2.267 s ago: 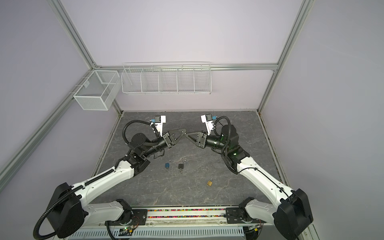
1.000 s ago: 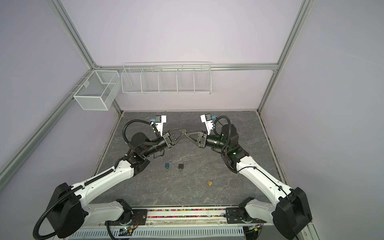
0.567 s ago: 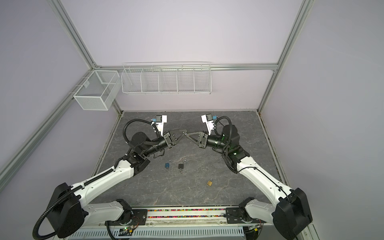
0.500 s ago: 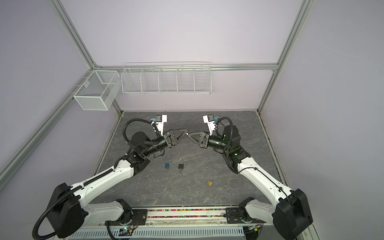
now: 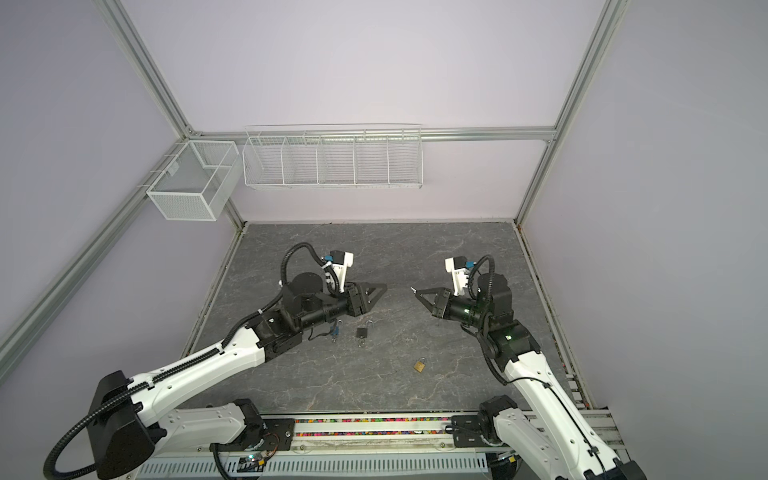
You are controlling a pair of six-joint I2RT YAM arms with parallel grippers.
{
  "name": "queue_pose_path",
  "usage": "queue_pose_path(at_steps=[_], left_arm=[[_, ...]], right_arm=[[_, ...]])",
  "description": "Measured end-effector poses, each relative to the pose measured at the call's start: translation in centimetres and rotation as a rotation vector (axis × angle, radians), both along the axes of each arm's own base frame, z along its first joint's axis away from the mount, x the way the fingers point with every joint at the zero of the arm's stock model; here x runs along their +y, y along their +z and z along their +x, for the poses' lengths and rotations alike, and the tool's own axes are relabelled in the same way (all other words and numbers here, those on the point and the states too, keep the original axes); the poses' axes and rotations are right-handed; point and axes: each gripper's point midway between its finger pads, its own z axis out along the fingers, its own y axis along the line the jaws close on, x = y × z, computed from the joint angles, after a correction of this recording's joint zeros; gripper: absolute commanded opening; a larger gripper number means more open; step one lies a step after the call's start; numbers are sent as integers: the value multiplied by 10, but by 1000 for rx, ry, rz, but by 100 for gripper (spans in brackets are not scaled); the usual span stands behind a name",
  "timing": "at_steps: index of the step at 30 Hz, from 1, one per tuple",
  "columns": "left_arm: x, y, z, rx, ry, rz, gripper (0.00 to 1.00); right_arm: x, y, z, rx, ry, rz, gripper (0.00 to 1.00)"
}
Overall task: Unlock with the key
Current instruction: 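Lower the left gripper onto the brass padlock and close it while the right descends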
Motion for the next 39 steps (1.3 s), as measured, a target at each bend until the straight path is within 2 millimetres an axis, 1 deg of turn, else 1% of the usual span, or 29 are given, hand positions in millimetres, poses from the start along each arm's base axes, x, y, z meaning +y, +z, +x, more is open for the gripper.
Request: queue_pose_path(at_steps=[2, 5, 7, 8, 10, 11, 14, 17, 20, 26, 31, 34, 37, 39], left_arm=[[-15, -34, -14, 54, -25, 130, 57], [-39, -78, -34, 109, -78, 309, 56], [-51, -105, -47, 135, -113, 423, 56], [-56, -118, -53, 153, -133, 485, 56], [-68, -139, -63, 168, -167, 589, 56], [-74, -147, -68, 168, -184, 638, 56], [-88, -167, -82, 158, -239, 744, 56], [-97, -183, -97, 146, -297, 825, 56], [-100, -197, -104, 140, -334, 901, 56], [-103, -221, -102, 146, -357, 997, 56], [-104, -235, -98, 154, -347, 1059, 52], [-106, -241, -97, 164, -345, 1081, 49], [-108, -244, -96, 179, -339, 1091, 45], [-108, -245, -95, 193, -332, 1094, 44]], right_arm=[[-18, -28, -6, 104, -81, -88, 6], [-41, -69, -19, 263, -168, -218, 6], [-56, -87, -30, 337, -218, -293, 6], [-65, -95, -36, 368, -248, -334, 6], [-77, -105, -45, 406, -290, -389, 6], [-83, -110, -49, 424, -311, -413, 6], [-93, -123, -59, 471, -346, -448, 6], [-99, -138, -68, 513, -362, -469, 6], [-102, -144, -73, 530, -371, -481, 6], [-102, -145, -74, 529, -372, -479, 6], [-103, -148, -76, 530, -371, -480, 6], [-103, -147, -76, 527, -373, -480, 6], [-106, -148, -76, 527, -383, -489, 6], [-107, -148, -76, 528, -387, -493, 6]])
